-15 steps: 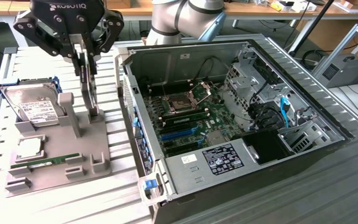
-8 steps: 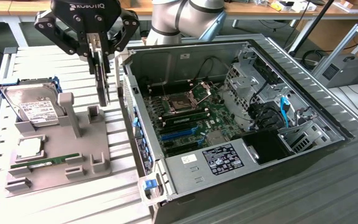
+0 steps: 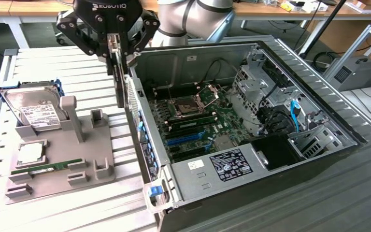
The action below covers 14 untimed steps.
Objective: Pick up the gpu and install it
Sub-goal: 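Pick up the gpu and move the gpu toward the slot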
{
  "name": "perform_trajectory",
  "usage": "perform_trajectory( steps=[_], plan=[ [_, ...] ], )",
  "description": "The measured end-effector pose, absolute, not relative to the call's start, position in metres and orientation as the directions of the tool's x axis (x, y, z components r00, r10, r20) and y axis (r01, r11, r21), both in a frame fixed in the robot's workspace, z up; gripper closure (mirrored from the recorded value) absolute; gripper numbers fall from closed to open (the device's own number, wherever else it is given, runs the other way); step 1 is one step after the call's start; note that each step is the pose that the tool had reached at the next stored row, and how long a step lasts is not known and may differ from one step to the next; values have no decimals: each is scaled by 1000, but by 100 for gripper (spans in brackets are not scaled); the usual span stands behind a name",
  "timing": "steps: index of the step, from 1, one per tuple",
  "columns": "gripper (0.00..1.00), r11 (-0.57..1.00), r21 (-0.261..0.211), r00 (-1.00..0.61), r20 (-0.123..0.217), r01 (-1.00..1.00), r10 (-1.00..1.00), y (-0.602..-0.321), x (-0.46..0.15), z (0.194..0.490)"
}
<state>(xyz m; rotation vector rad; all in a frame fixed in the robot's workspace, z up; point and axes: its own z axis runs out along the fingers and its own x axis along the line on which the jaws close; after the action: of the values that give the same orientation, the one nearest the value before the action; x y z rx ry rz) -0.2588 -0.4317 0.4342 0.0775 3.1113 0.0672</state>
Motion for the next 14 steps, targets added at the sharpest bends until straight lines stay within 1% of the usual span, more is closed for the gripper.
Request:
perform_trajectory(
  steps=[14],
  plan=[
    [73,998,44,-998,-28,49,50,-431,-220,434]
  ],
)
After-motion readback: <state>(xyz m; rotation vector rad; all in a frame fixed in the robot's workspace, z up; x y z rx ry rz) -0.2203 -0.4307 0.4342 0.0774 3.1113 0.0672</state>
